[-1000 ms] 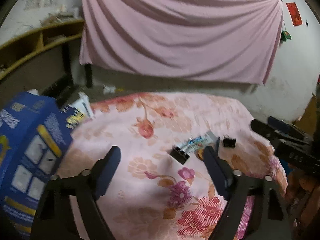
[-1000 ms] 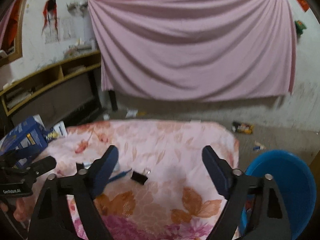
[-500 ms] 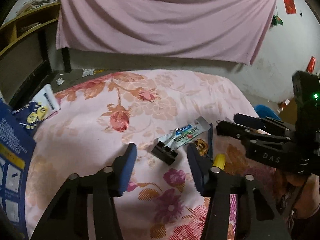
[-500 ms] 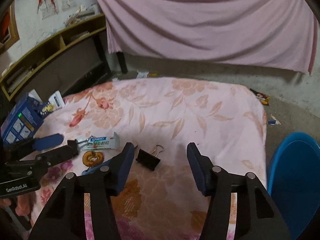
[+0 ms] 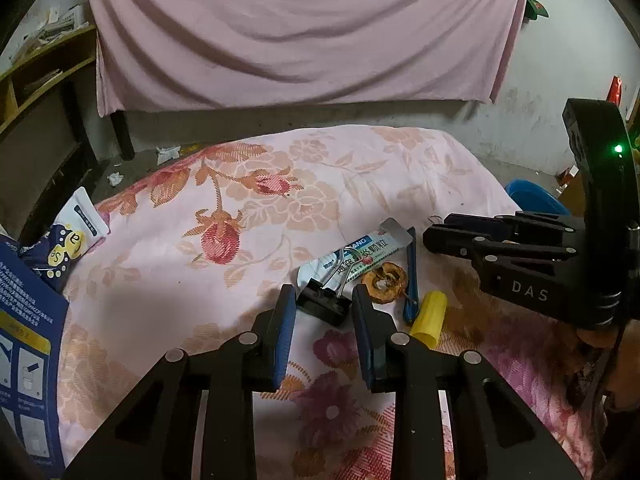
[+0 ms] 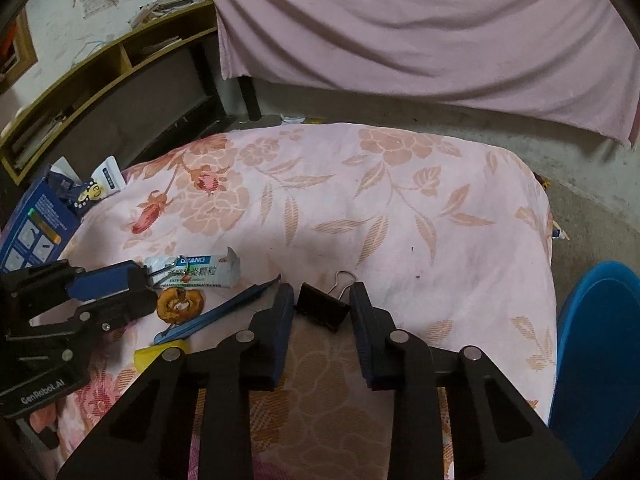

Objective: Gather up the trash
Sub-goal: 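Grasp the black binder clip with the left gripper, then carry the black binder clip over the blue basin with the left gripper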

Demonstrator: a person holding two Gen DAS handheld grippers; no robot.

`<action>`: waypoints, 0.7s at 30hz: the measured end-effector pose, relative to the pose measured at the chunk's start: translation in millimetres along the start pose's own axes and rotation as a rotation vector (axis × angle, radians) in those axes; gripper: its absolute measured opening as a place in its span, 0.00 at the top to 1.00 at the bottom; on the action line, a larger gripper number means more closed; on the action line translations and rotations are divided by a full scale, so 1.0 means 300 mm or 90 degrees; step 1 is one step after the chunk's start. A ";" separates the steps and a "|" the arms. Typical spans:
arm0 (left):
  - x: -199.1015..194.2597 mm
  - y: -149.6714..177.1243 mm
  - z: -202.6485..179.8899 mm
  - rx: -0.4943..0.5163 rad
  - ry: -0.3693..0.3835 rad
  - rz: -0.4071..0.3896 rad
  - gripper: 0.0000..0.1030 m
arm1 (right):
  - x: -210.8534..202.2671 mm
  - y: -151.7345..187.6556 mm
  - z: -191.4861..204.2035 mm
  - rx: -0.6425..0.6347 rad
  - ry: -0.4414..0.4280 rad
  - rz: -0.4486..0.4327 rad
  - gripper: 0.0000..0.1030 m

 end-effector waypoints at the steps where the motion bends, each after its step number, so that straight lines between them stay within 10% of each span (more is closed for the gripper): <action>1: -0.005 0.002 -0.001 0.000 -0.002 -0.004 0.77 | -0.004 0.001 0.002 -0.002 -0.001 -0.002 0.74; 12: -0.139 -0.014 -0.020 0.002 -0.031 -0.111 0.77 | -0.099 -0.006 0.003 0.001 -0.011 -0.074 0.75; 21: -0.314 -0.144 -0.192 0.038 0.015 -0.273 0.77 | -0.345 -0.054 -0.037 0.006 0.008 -0.297 0.75</action>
Point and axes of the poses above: each gripper's, at about its wrist camera, not at the fingertips, and x roughly the way its jaws point, z to its left, y to its underside, the point moved 9 cm from there along x, roughly the way its jaws point, and after that the axes turned 10 degrees about y, right-handed, at the moved point
